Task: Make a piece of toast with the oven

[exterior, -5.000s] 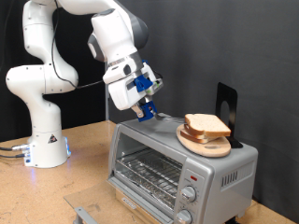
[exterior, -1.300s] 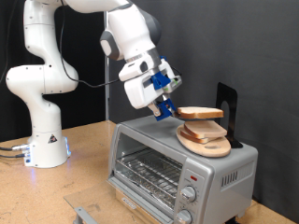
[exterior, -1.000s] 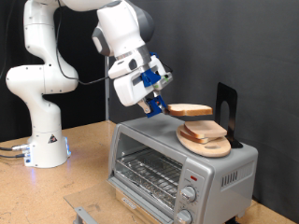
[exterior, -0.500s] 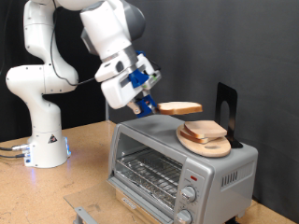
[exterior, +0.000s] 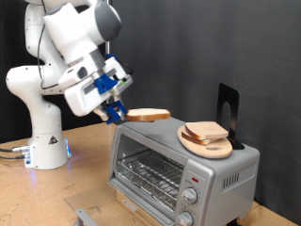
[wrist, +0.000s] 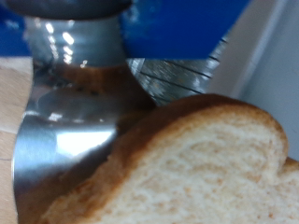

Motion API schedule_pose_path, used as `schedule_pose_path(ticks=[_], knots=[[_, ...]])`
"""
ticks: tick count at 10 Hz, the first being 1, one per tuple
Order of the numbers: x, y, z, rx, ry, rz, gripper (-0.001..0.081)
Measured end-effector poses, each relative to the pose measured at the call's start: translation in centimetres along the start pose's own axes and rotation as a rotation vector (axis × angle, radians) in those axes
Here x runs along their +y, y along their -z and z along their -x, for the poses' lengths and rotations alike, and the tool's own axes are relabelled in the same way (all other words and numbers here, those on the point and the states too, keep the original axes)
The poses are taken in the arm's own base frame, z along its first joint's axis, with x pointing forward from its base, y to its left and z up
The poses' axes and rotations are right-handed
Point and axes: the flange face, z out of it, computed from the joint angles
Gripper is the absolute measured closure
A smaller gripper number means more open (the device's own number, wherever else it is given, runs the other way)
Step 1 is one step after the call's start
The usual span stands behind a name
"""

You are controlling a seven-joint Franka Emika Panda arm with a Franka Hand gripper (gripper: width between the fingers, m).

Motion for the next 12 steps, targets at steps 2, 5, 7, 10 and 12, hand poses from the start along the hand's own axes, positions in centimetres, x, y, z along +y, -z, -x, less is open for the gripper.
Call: schedule_pose_path(ticks=[2, 5, 7, 10, 12], knots=[[3.1, 1.2, -0.2, -0.005, -0.010, 0.020, 0.0316], [4.6, 1.5, 0.0, -0.025, -0.005, 0.035, 0.0316], [5.7, 1.6, 0.7, -0.122, 0.139, -0.003, 0.0316], [10.5, 3.3, 0.9, -0.268, 0.466, 0.044, 0.0316], [12.7, 3.0, -0.8, -0.242, 0.580, 0.038, 0.0316]])
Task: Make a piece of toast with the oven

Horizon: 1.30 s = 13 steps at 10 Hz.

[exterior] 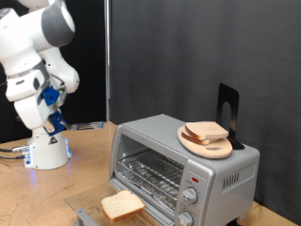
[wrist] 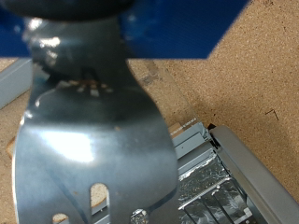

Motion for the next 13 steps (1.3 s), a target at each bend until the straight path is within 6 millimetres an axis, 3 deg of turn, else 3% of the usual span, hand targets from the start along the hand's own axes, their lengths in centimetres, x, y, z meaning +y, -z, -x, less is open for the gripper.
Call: schedule_pose_path(ticks=[2, 5, 13], knots=[[-0.1, -0.2, 0.4, -0.018, 0.057, -0.019, 0.0316], [2.7, 0.2, 2.1, -0.073, 0.328, 0.015, 0.0316], [13.3, 0.6, -1.0, -0.018, 0.250, 0.166, 0.0316]])
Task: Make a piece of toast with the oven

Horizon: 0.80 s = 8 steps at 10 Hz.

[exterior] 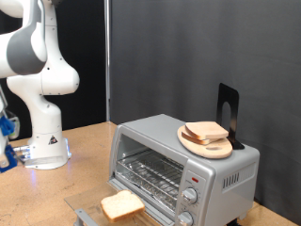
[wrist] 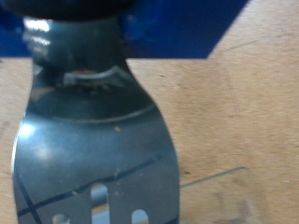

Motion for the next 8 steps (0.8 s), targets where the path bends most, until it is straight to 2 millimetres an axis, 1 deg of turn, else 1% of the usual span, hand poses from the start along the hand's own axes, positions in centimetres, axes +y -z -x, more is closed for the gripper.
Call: schedule_pose_path(ticks=[1, 4, 7, 8], knots=[[1.2, -0.4, -0.3, 0.012, -0.018, -0.005, 0.0316], [1.1, -0.7, -0.5, 0.008, 0.001, 0.010, 0.0316], [1.8, -1.7, -1.3, 0.002, 0.004, 0.036, 0.0316], [1.8, -1.8, -1.3, 0.002, 0.003, 0.034, 0.0316]])
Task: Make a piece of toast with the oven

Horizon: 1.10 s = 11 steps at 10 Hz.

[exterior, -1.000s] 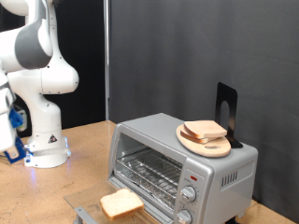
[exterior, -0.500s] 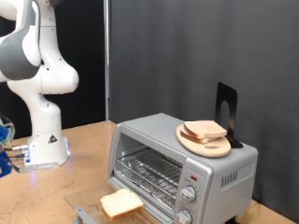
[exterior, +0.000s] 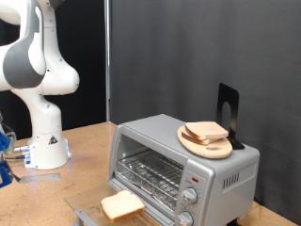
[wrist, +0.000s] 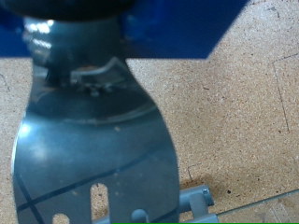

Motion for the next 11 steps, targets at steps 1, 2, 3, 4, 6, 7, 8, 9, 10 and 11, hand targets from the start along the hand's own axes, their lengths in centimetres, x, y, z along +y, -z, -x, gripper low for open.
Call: schedule_pose_path(ticks=[1, 2, 3, 4, 6, 7, 8, 9, 10, 11], knots=[[-0.1, -0.2, 0.0, -0.021, 0.011, 0.013, 0.0316], [-0.3, -0.7, -0.3, -0.077, 0.009, 0.037, 0.0316], [-0.9, -1.6, -1.2, -0.120, -0.001, 0.067, 0.0316], [-1.6, -2.6, -2.2, -0.142, -0.006, 0.086, 0.0316], [-2.9, -4.5, -4.0, -0.170, -0.004, 0.101, 0.0316], [-3.5, -5.4, -4.7, -0.185, -0.004, 0.109, 0.0316], [-4.1, -6.2, -5.3, -0.204, -0.002, 0.120, 0.0316], [-4.6, -7.2, -5.7, -0.223, -0.002, 0.136, 0.0316], [-5.1, -8.2, -5.9, -0.241, -0.002, 0.149, 0.0316], [-5.4, -9.2, -6.0, -0.253, -0.002, 0.159, 0.0316]])
